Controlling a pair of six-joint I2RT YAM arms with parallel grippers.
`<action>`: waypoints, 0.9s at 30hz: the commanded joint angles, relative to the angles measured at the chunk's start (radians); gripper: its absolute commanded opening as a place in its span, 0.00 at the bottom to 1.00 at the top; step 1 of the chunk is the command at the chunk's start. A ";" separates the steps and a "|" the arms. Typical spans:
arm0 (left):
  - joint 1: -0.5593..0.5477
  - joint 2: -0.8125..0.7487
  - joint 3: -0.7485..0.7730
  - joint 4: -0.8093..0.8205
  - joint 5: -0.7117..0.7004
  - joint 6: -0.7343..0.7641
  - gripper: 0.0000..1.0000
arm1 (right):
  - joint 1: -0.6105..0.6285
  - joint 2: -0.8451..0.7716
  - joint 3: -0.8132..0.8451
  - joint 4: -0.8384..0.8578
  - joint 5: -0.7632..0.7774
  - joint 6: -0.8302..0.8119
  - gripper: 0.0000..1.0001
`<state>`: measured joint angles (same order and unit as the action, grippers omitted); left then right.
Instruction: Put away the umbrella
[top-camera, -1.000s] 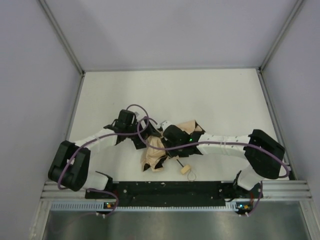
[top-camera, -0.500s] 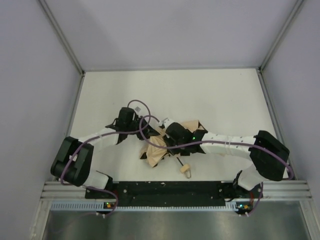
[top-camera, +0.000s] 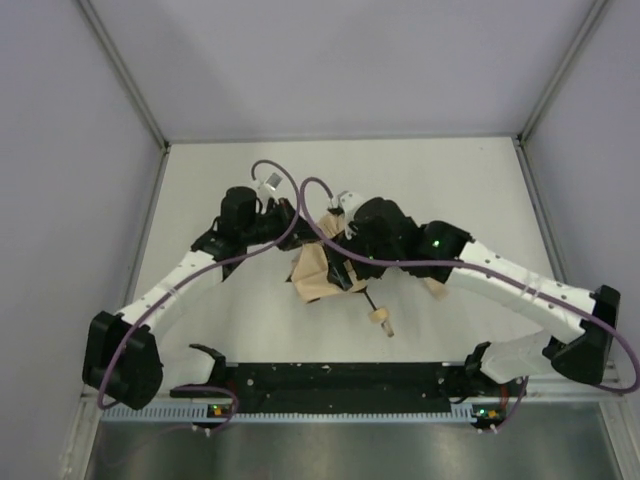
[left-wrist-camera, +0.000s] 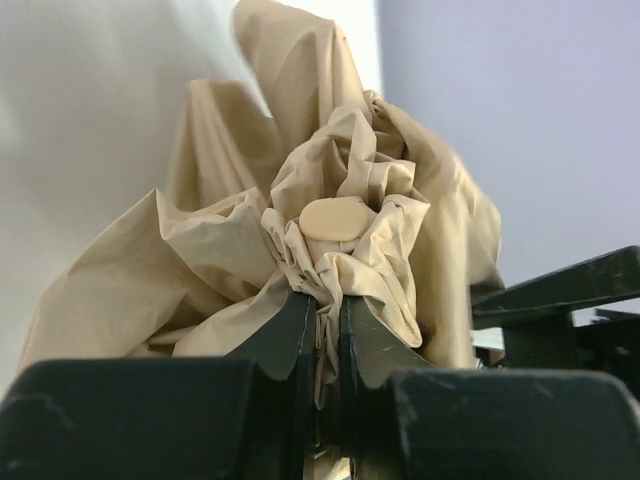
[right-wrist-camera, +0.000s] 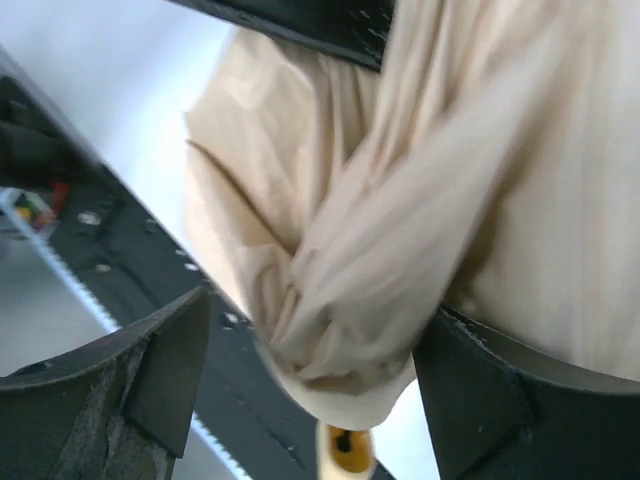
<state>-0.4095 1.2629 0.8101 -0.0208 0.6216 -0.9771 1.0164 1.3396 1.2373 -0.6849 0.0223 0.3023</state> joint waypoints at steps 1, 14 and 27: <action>-0.003 -0.094 0.133 0.025 0.047 0.046 0.00 | -0.007 -0.034 0.258 -0.184 -0.079 -0.008 0.78; -0.005 -0.114 0.377 -0.295 -0.104 0.115 0.00 | -0.007 -0.060 0.608 -0.459 0.217 0.017 0.81; -0.003 -0.138 0.442 -0.307 -0.203 0.081 0.00 | -0.007 0.193 0.719 -0.355 0.335 0.031 0.75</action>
<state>-0.4129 1.1694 1.1839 -0.3908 0.4294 -0.8463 1.0115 1.4727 2.0125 -1.0431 0.2207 0.3244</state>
